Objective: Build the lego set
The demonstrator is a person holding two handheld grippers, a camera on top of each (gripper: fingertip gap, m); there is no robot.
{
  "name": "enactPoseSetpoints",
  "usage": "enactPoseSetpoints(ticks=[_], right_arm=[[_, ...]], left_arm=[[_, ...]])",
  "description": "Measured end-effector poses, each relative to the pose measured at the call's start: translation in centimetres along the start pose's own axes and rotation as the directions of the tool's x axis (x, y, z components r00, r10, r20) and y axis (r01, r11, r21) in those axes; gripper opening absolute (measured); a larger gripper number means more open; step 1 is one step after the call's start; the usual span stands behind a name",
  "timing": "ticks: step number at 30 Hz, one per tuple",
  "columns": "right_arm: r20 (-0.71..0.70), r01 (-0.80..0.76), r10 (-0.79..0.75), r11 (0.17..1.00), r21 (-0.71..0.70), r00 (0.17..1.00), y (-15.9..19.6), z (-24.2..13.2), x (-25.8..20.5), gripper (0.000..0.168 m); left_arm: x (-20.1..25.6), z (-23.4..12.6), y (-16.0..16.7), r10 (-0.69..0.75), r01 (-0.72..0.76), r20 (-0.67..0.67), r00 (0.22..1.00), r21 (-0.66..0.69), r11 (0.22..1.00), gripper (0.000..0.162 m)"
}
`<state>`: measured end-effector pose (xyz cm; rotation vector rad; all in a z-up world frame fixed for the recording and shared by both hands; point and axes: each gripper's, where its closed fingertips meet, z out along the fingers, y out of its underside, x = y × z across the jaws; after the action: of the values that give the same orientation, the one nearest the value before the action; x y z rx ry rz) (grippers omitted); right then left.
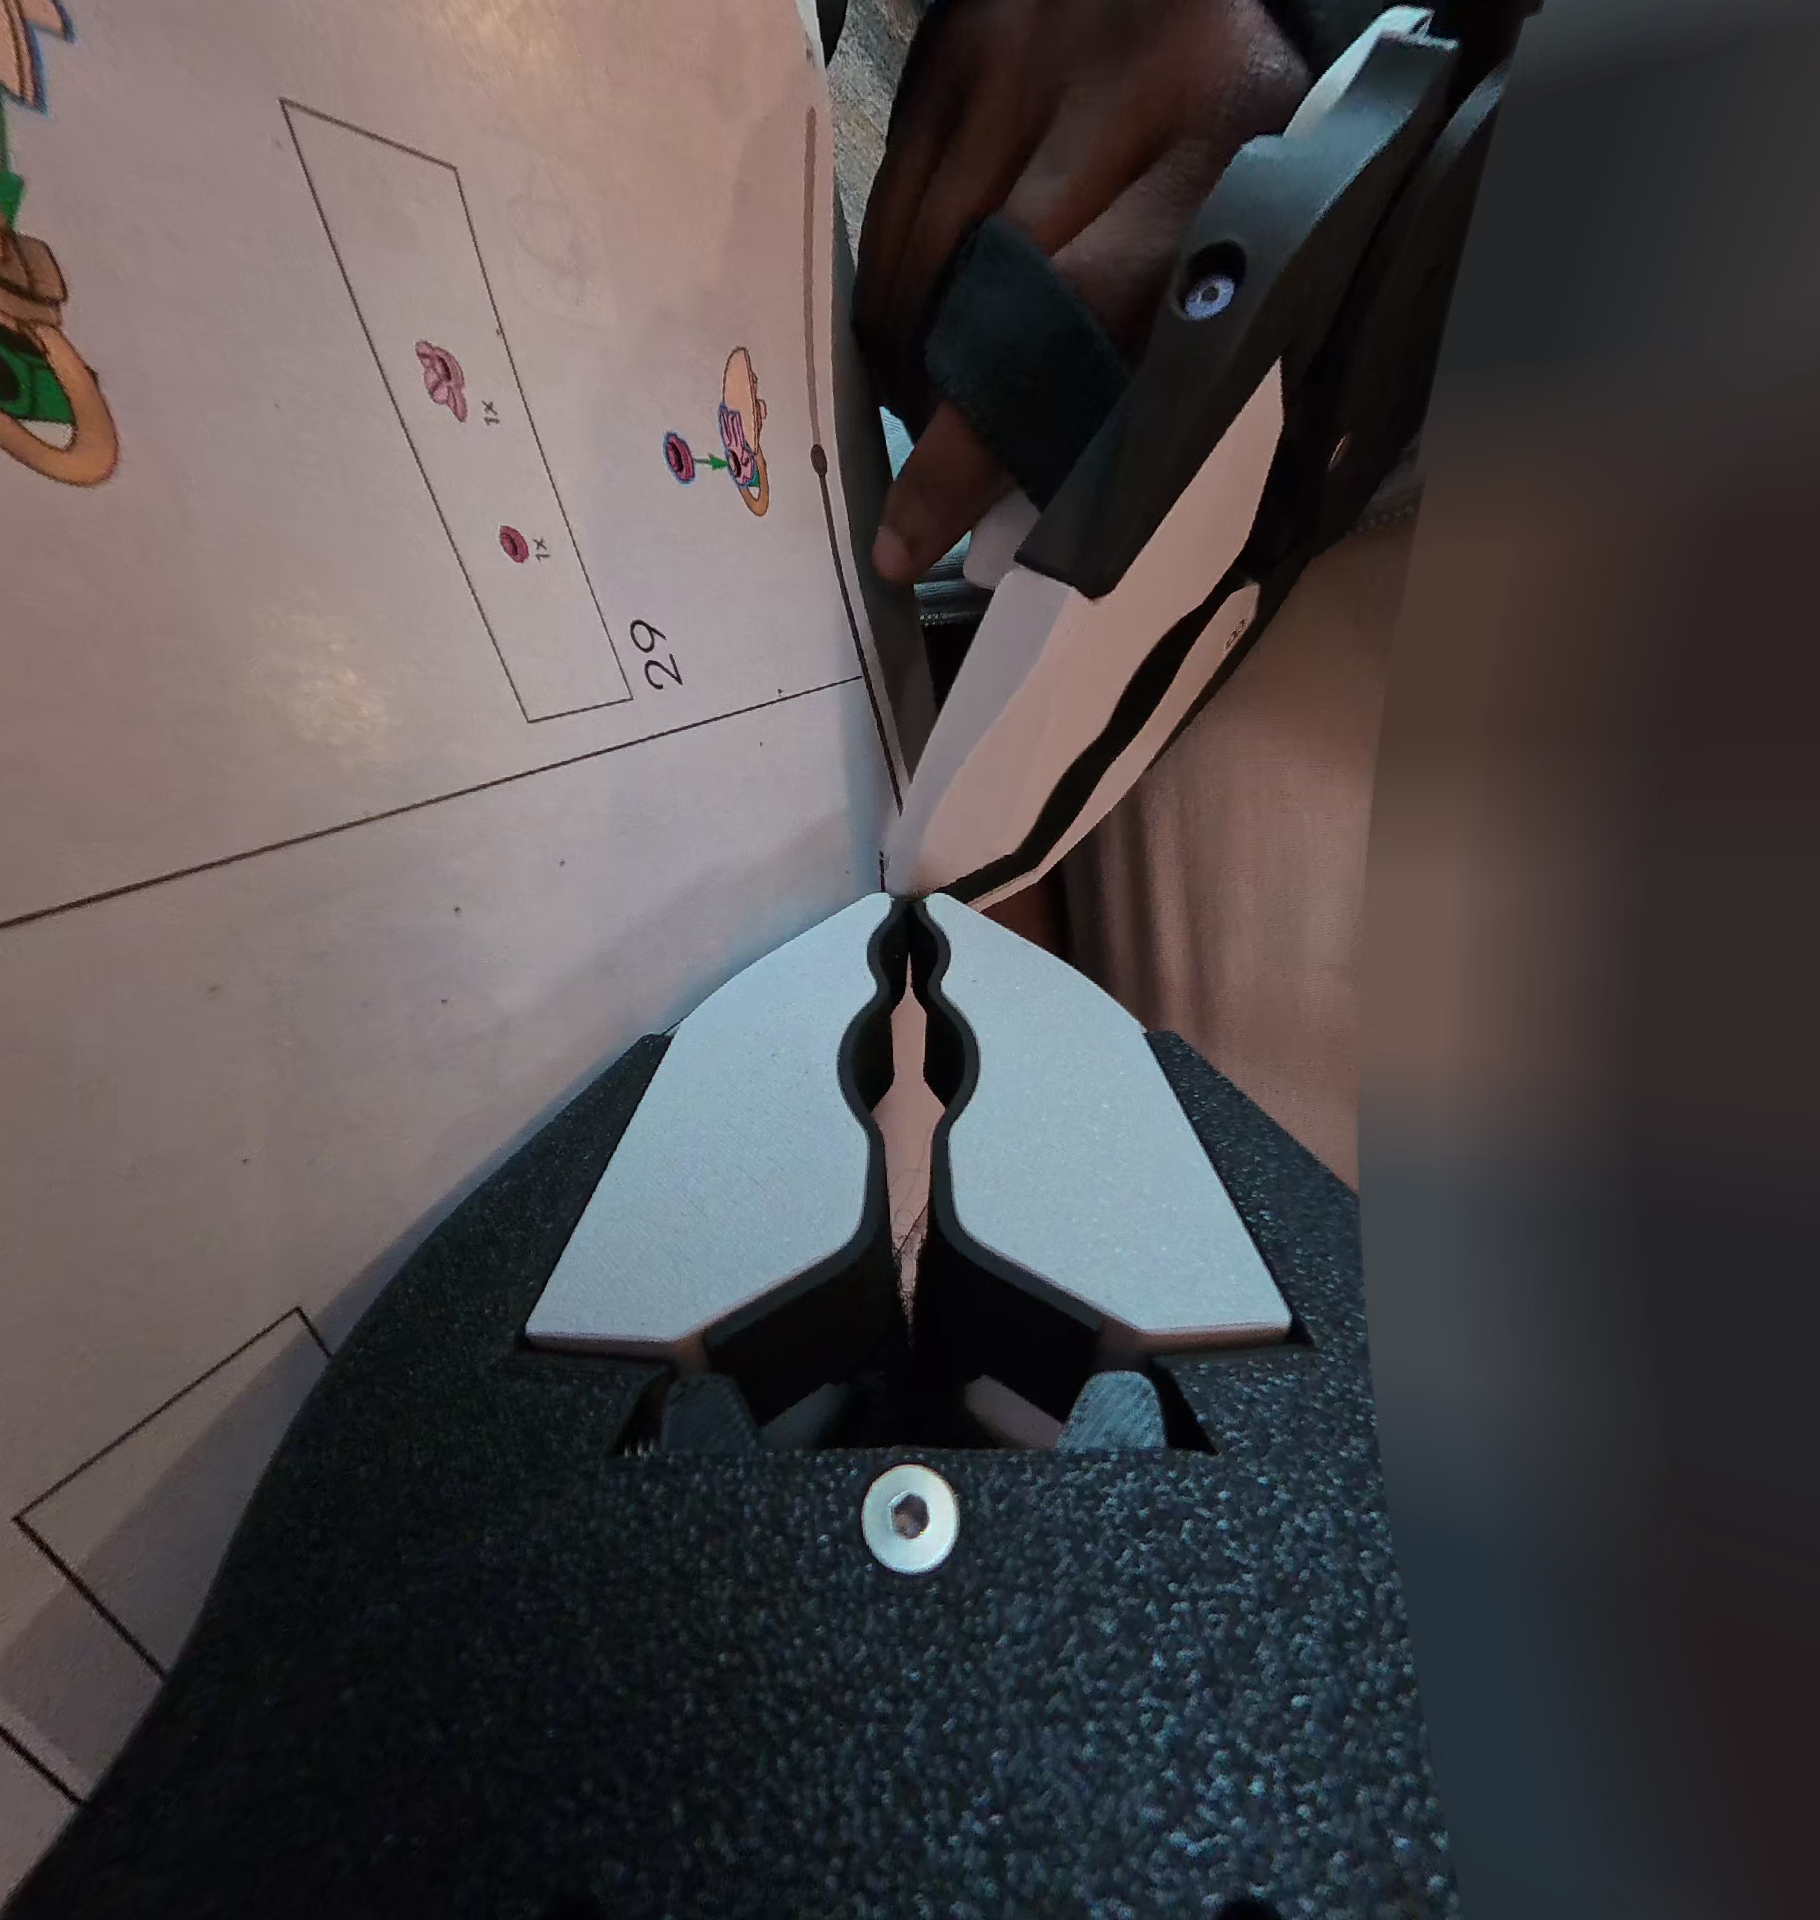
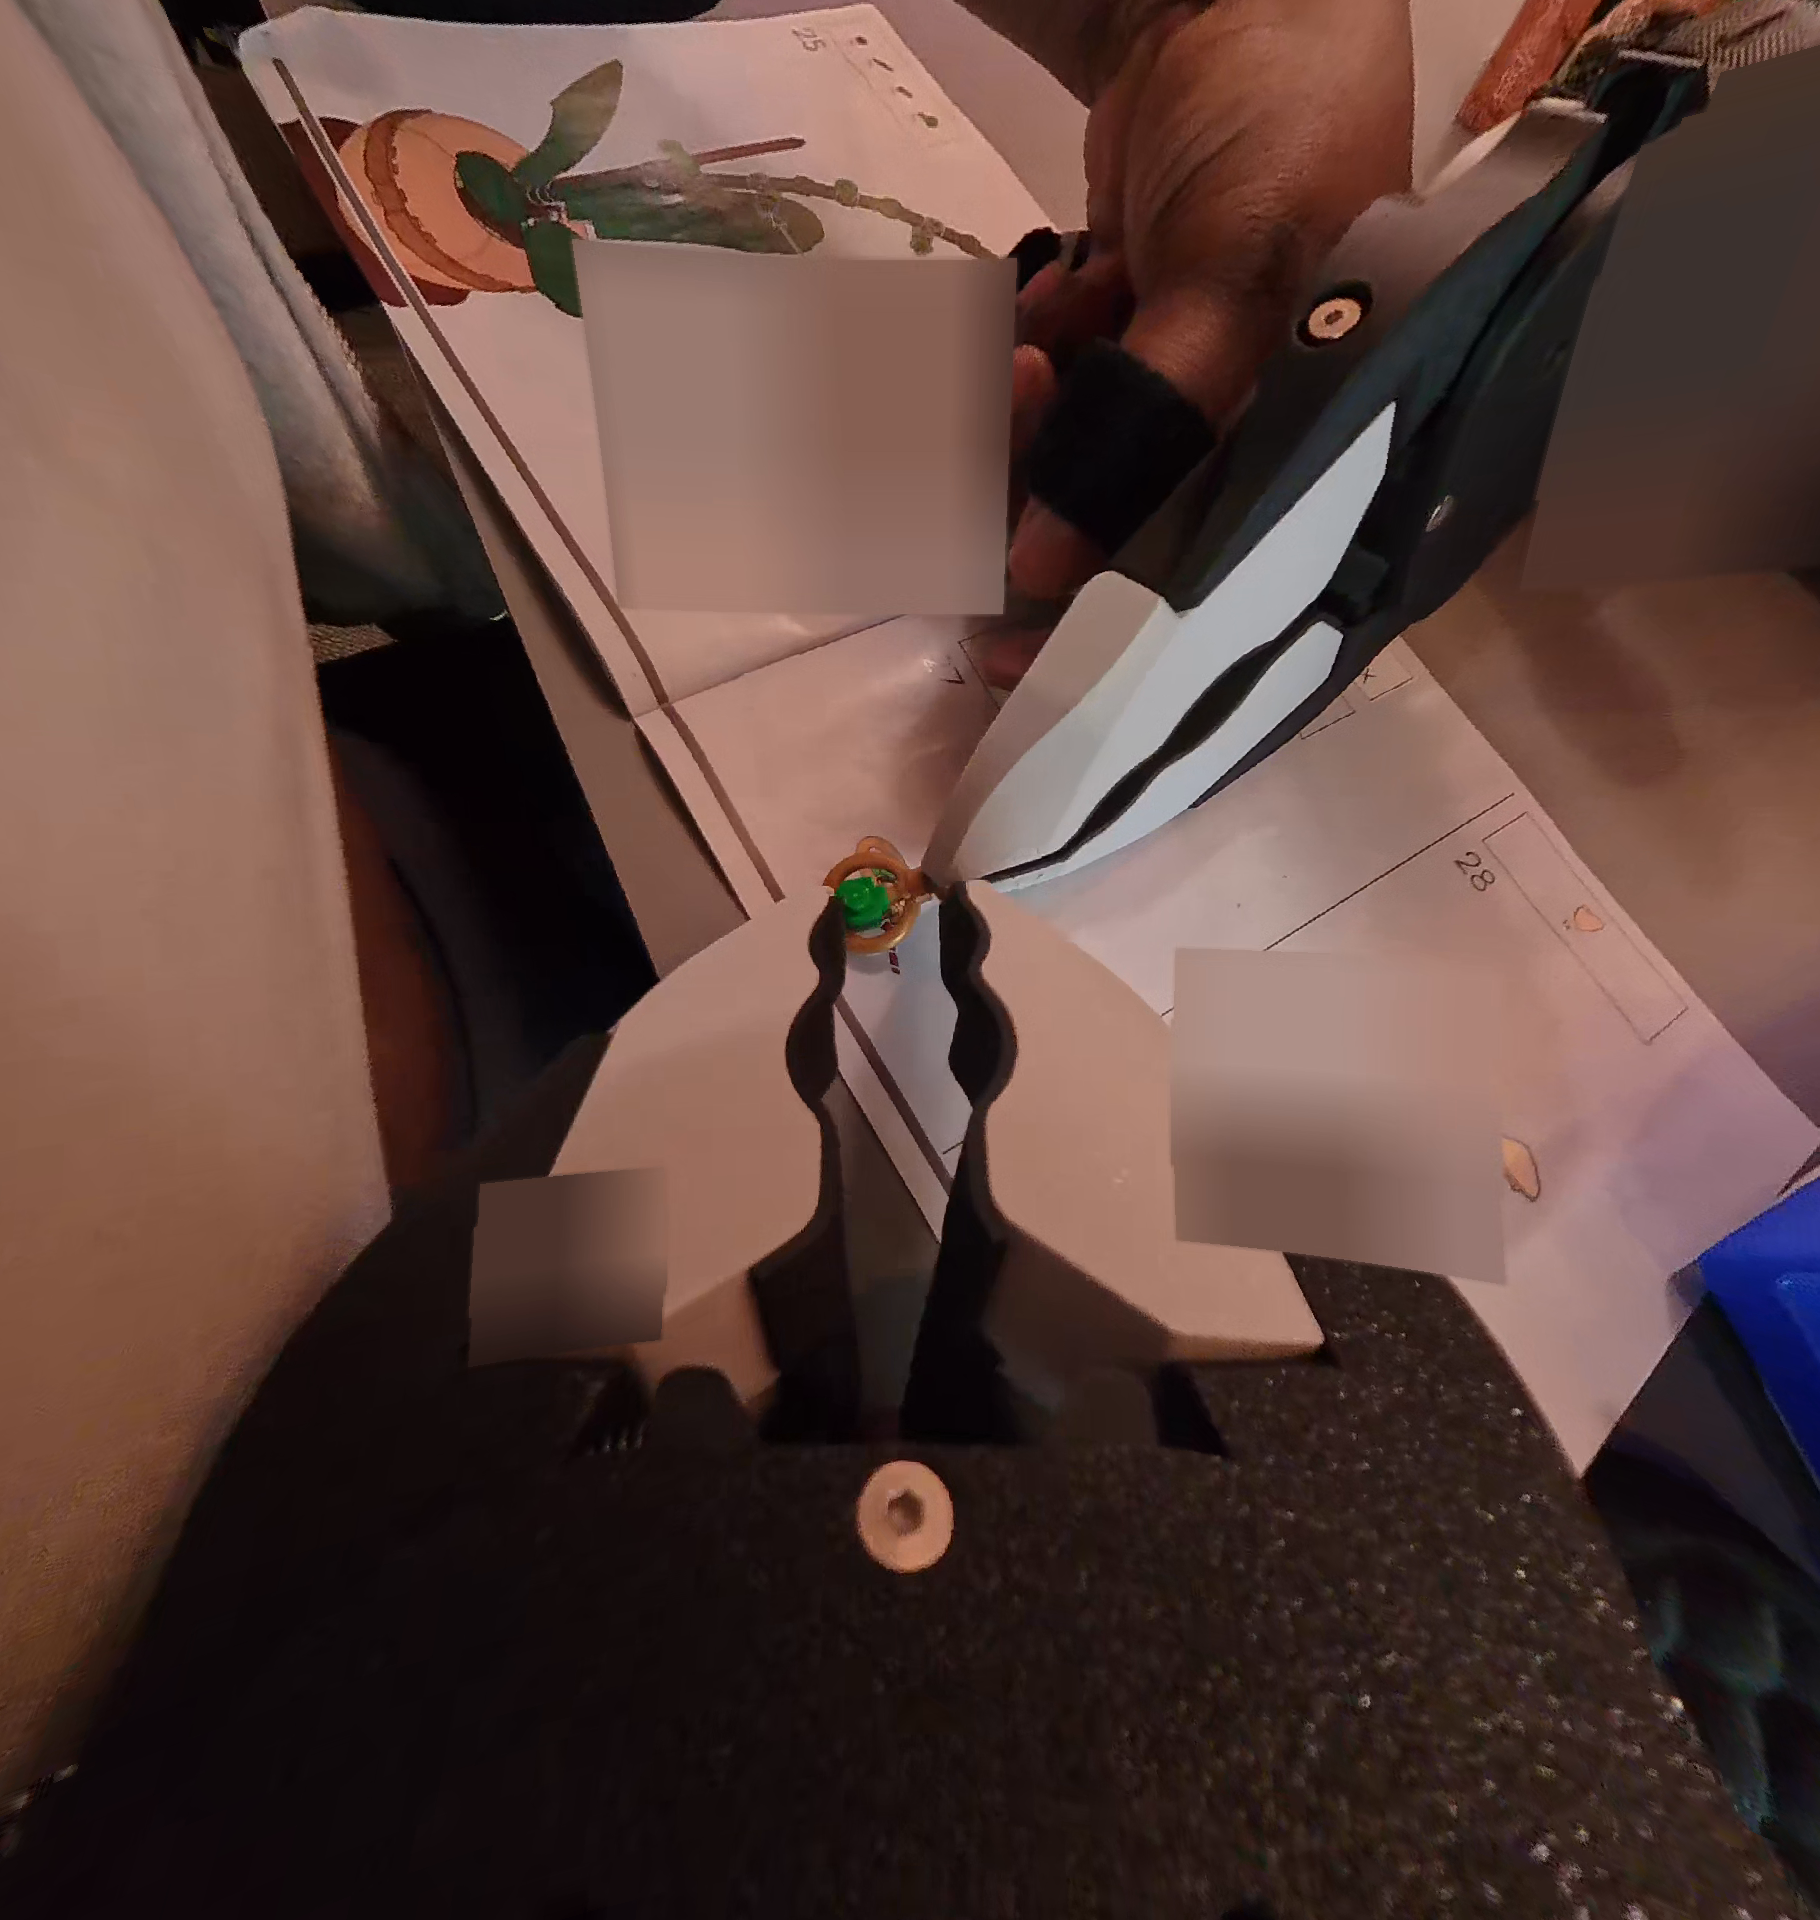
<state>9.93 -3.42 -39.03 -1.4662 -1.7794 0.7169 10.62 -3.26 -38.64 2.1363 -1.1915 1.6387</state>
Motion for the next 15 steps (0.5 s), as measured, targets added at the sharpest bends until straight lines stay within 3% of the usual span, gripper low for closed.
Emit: enactPoseSetpoints(ticks=[2, 3, 9, 11, 13, 15], right_arm=[[-0.016, 0.023, -0.023, 1.0, 0.005, 1.0, 0.0, 0.0, 0.0, 0.016], [-0.007, 0.041, -0.041, 0.999, 0.009, 0.999, 0.0, 0.0, -0.3, 0.005], [-0.023, 0.031, -0.03, 0.999, 0.01, 0.999, -0.4, 0.4, -0.2, 0.006], [-0.069, 0.052, -0.051, 0.998, 0.019, 0.996, -0.4, 0.2, 0.1, 0.003], [-0.278, 0.062, -0.066, 0.998, -0.022, 0.958, 0.7, -0.9, 3.1, 0.004], [-0.206, 0.074, -0.079, 0.997, -0.034, 0.975, 1.0, -0.7, 2.1, 0.005]], left_arm=[[0.0, 0.0, 0.0, -0.002, 0.002, 0.001, 1.0, 0.003, 1.0, 0.0], [-0.1, -0.1, -0.1, -0.008, 0.008, 0.005, 1.0, 0.012, 1.0, 0.0], [-0.1, -0.2, -0.4, -0.027, 0.026, 0.005, 1.0, 0.035, 0.999, 0.0], [-0.1, -0.2, -0.4, -0.027, 0.027, 0.004, 1.0, 0.034, 0.999, 0.0], [0.1, -0.1, 0.1, -0.022, 0.022, -0.014, 1.0, 0.0, 1.0, 0.0], [0.4, 0.2, 0.5, -0.012, 0.011, -0.027, 1.0, -0.03, 1.0, 0.0]])
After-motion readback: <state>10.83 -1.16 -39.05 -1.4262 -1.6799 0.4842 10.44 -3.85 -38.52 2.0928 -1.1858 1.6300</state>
